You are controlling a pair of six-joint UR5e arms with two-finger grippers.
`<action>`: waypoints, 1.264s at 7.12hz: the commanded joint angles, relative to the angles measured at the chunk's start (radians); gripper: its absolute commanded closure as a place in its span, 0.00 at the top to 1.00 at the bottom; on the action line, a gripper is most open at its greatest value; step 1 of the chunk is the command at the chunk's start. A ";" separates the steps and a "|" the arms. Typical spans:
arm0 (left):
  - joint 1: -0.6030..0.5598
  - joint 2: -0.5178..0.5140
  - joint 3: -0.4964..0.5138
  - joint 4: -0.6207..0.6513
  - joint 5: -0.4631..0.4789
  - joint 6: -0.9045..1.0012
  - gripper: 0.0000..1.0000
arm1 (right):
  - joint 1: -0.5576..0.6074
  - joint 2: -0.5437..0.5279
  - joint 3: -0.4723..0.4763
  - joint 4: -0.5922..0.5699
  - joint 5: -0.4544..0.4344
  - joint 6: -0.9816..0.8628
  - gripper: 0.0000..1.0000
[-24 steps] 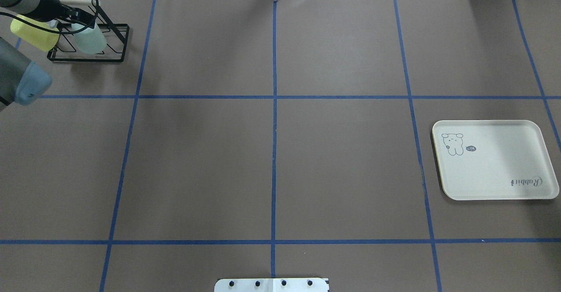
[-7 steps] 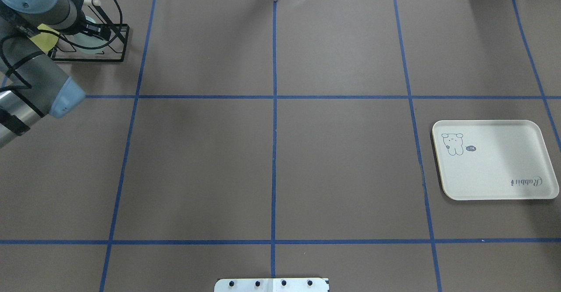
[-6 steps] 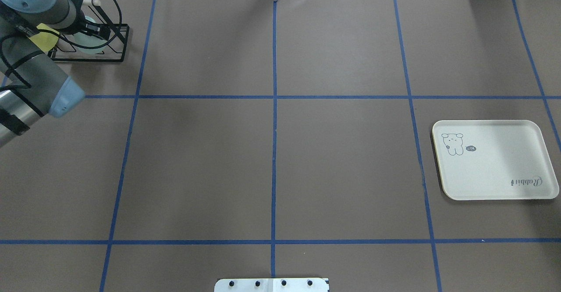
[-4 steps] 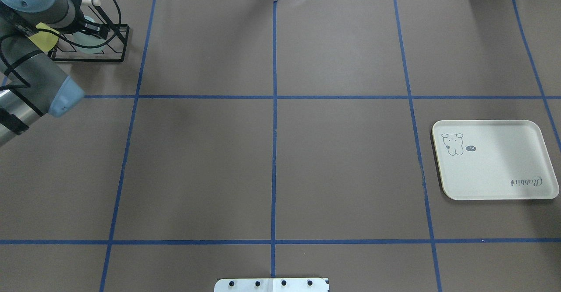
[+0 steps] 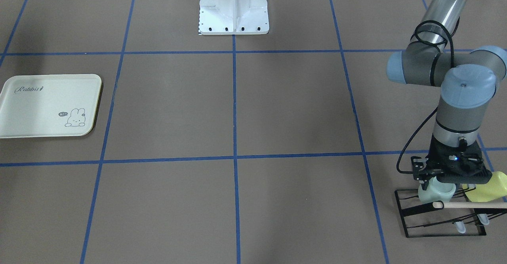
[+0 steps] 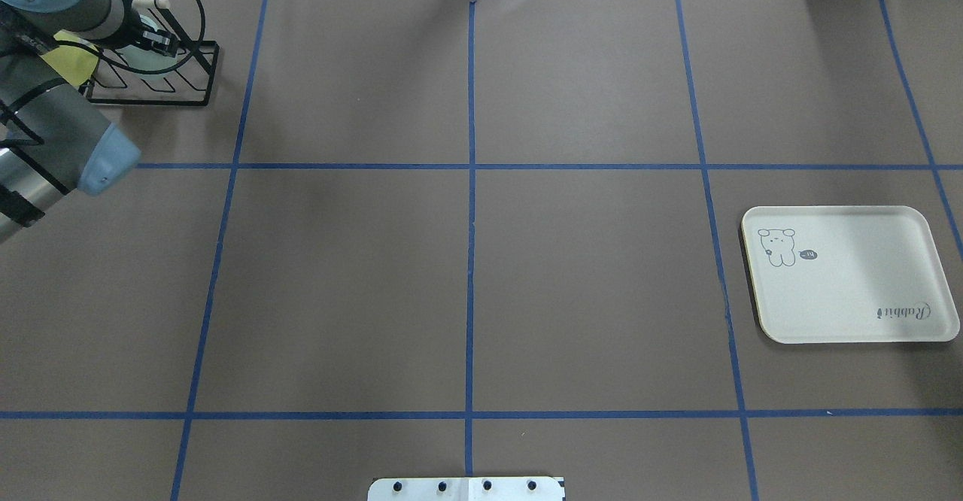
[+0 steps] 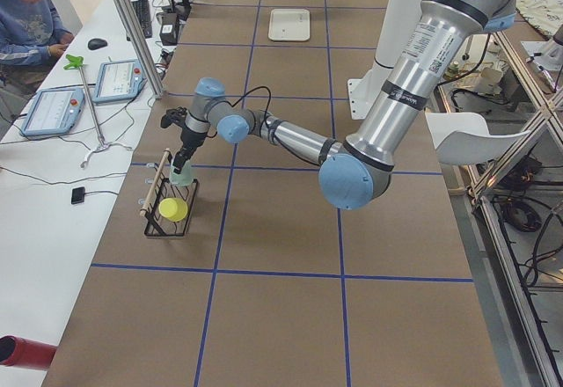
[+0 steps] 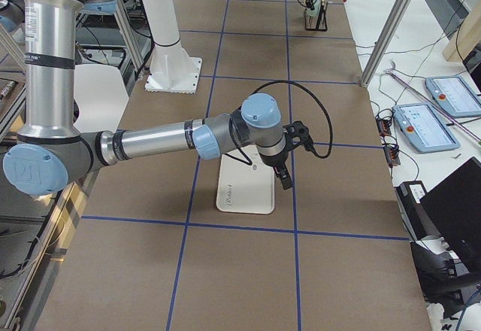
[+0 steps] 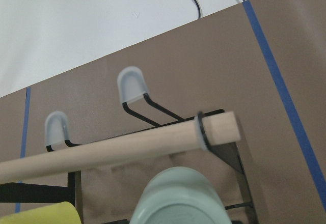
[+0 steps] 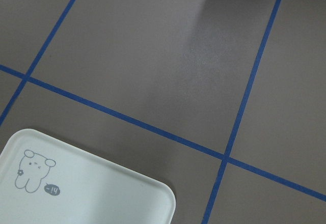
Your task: Left arm grabs green cup and hands to right arm on tray
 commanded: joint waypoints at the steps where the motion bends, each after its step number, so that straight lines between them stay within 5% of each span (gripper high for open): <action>1: -0.044 0.017 -0.077 0.004 -0.010 0.043 0.01 | 0.000 0.000 0.000 0.000 -0.001 0.000 1.00; 5: -0.170 0.103 -0.342 0.124 -0.291 0.074 0.00 | -0.002 0.003 0.003 0.000 0.010 0.003 1.00; 7: -0.158 0.109 -0.381 0.063 -0.296 -0.172 0.03 | -0.006 0.018 0.015 0.038 0.106 0.120 1.00; 9: -0.121 0.109 -0.384 -0.104 -0.308 -0.394 0.03 | -0.069 0.020 0.012 0.296 0.139 0.463 1.00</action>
